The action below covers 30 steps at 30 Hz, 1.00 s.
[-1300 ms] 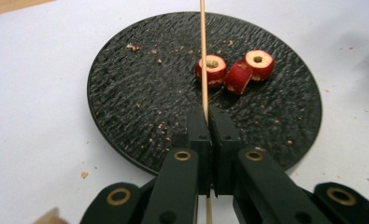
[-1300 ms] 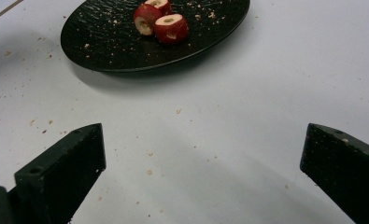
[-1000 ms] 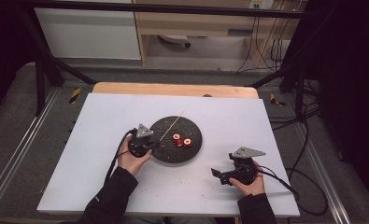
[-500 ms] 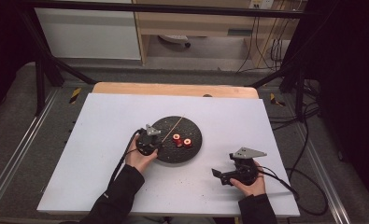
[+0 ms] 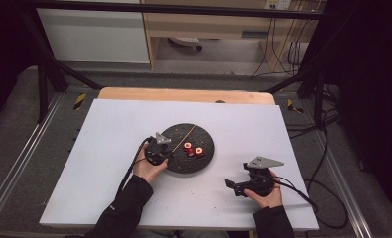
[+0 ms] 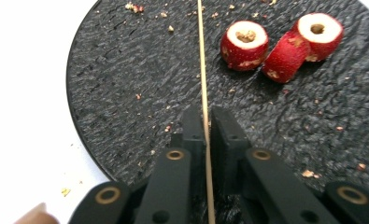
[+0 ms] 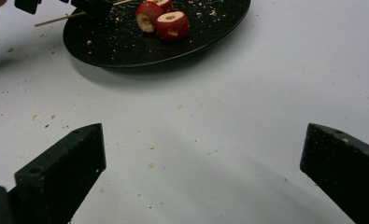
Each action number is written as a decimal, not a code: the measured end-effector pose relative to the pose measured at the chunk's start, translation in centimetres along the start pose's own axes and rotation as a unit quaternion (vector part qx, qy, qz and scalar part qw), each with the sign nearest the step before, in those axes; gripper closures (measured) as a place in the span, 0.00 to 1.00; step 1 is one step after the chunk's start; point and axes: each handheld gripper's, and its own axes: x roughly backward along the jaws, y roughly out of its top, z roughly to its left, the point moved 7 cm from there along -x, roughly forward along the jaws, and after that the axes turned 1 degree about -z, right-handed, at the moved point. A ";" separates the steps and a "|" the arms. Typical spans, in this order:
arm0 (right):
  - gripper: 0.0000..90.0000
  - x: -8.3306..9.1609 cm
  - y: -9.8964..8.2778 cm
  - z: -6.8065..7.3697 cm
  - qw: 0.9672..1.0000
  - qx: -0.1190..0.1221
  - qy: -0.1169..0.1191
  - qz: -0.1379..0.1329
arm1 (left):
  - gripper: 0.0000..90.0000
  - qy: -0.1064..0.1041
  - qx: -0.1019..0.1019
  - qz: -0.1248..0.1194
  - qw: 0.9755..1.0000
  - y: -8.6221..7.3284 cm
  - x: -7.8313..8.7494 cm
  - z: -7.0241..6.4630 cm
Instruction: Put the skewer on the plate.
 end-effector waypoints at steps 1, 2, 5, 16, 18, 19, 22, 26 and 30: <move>0.01 0.0 0.0 0.0 1.000 0.001 0.000 0.000 | 0.90 -0.003 -0.002 -0.003 1.000 0.0 0.2 0.0; 0.01 0.0 0.0 0.0 1.000 0.001 -0.001 0.001 | 0.87 -0.006 -0.003 -0.006 1.000 0.0 0.4 0.1; 0.01 0.0 0.0 0.0 1.000 0.001 -0.001 0.000 | 0.81 -0.020 -0.004 -0.018 1.000 0.2 1.3 0.1; 0.01 0.1 0.0 -0.1 1.000 -0.002 0.001 0.001 | 0.46 -0.059 -0.025 -0.045 0.997 -0.6 4.8 1.2; 0.01 0.1 0.0 -0.1 1.000 -0.002 0.000 0.002 | 0.40 -0.063 -0.028 -0.048 0.996 -1.0 5.4 1.5; 0.01 0.1 0.0 -0.1 1.000 -0.002 0.001 0.002 | 0.37 -0.065 -0.031 -0.050 0.996 -1.3 5.6 1.6; 0.01 0.2 0.0 -0.1 1.000 -0.002 0.001 0.002 | 0.32 -0.066 -0.033 -0.056 0.996 -2.1 6.3 2.2; 0.01 0.1 0.0 0.0 1.000 -0.002 0.002 0.002 | 0.24 -0.069 -0.026 -0.063 0.995 -3.4 7.1 3.1; 0.01 0.1 0.0 0.0 1.000 -0.003 0.003 0.004 | 0.17 -0.059 -0.023 -0.068 0.996 -4.8 7.8 4.0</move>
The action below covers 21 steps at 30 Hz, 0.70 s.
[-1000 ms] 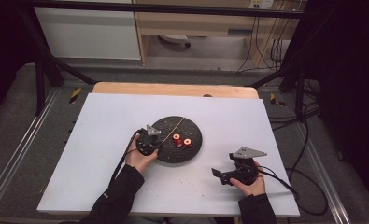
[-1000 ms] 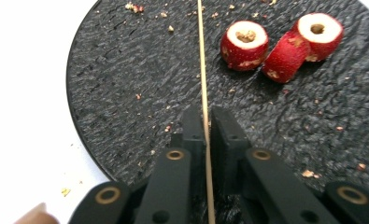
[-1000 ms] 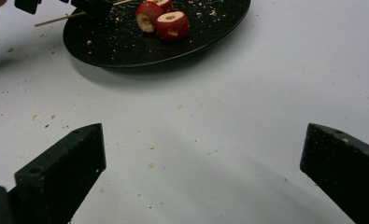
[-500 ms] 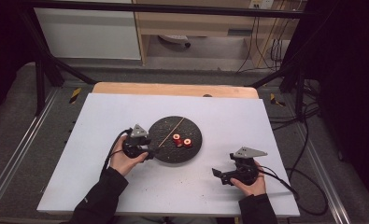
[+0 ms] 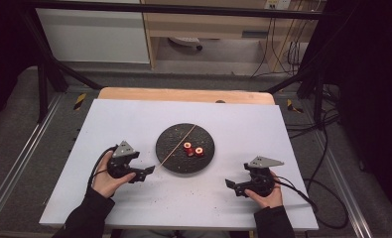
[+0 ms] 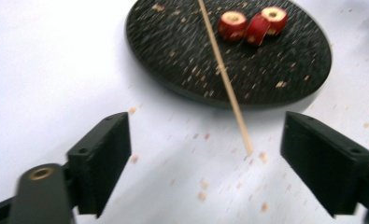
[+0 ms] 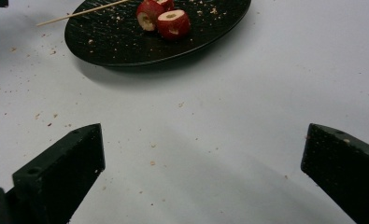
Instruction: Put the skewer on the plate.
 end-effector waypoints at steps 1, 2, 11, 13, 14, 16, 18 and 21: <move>0.01 0.0 0.0 0.0 1.000 0.000 0.000 0.000 | 0.16 0.004 -0.004 0.000 1.000 -0.4 0.2 0.2; 0.01 0.0 0.0 0.0 1.000 0.001 0.000 0.001 | 0.14 0.008 -0.006 0.000 1.000 -0.7 0.5 0.4; 0.01 -0.1 -0.1 0.0 1.000 0.002 -0.001 0.003 | 0.09 0.019 -0.004 -0.008 1.000 -3.9 1.6 1.3; 0.01 -0.1 -0.2 0.1 1.000 0.000 0.001 0.007 | 0.09 0.019 -0.006 -0.011 1.000 -4.4 1.8 1.3; 0.01 0.0 -0.3 0.2 1.000 -0.002 0.004 0.009 | 0.09 0.020 -0.007 -0.012 1.000 -4.6 1.9 1.4; 0.01 -0.1 -0.4 0.2 1.000 0.002 0.005 0.010 | 0.08 0.024 -0.011 -0.014 1.000 -4.9 2.1 1.4; 0.01 0.0 -0.4 0.3 1.000 0.001 0.008 0.010 | 0.08 0.025 -0.013 -0.014 1.000 -5.1 2.2 1.5; 0.01 0.0 -0.4 0.4 1.000 0.003 0.012 0.011 | 0.07 0.025 -0.011 -0.015 1.000 -5.3 2.3 1.5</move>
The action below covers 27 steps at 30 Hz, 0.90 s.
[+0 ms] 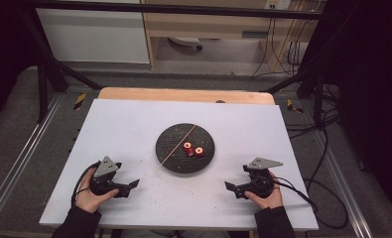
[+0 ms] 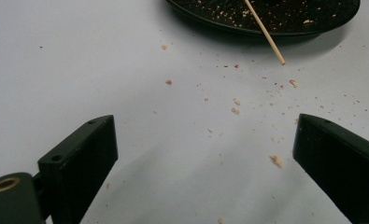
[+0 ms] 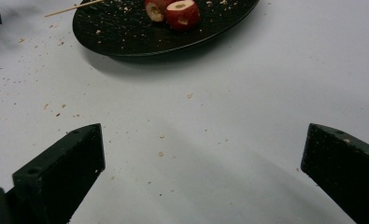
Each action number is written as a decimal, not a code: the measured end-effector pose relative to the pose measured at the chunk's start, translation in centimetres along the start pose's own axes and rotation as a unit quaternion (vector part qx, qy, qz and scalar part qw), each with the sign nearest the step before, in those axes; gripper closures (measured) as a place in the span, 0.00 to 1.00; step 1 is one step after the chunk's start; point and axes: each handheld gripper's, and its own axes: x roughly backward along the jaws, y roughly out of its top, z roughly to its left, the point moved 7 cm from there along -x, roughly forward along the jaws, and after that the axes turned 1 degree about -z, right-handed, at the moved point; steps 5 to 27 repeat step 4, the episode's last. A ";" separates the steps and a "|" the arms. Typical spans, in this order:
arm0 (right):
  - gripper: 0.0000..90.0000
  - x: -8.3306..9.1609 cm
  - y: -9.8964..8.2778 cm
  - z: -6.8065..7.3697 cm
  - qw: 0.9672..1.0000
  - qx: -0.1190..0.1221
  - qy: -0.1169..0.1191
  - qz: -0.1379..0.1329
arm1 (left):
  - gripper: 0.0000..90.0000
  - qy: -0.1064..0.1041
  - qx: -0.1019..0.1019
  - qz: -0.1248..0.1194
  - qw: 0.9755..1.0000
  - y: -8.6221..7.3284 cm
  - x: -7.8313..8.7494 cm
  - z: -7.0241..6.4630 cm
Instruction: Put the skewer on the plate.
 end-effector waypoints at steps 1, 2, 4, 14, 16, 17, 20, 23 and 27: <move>0.01 0.0 0.0 0.0 1.000 0.001 0.002 0.001 | 0.07 0.000 0.000 0.000 1.000 0.0 0.0 0.0; 0.01 0.0 -0.1 0.1 1.000 -0.001 0.003 0.003 | 0.07 -0.001 0.000 0.000 1.000 0.0 0.0 0.0; 0.01 0.0 -0.2 0.1 1.000 -0.002 0.005 0.006 | 0.07 -0.002 -0.001 0.002 1.000 0.0 -0.1 0.0; 0.01 0.0 -0.2 0.1 1.000 -0.002 0.005 0.006 | 0.07 -0.002 -0.001 0.002 1.000 0.0 -0.1 0.0; 0.01 0.0 -0.2 0.1 1.000 -0.002 0.005 0.006 | 0.07 -0.002 -0.001 0.002 1.000 0.0 -0.1 0.0; 0.01 0.0 -0.2 0.1 1.000 -0.002 0.005 0.006 | 0.07 -0.002 -0.001 0.002 1.000 0.0 -0.1 0.0; 0.01 0.0 -0.2 0.1 1.000 -0.002 0.005 0.006 | 0.07 -0.002 -0.001 0.002 1.000 0.0 -0.1 0.0; 0.01 0.0 -0.2 0.1 1.000 -0.002 0.005 0.006 | 0.07 -0.002 -0.001 0.002 1.000 0.0 -0.1 0.0; 0.01 0.0 -0.2 0.1 1.000 -0.002 0.005 0.006 | 0.07 -0.002 -0.001 0.002 1.000 0.0 -0.1 0.0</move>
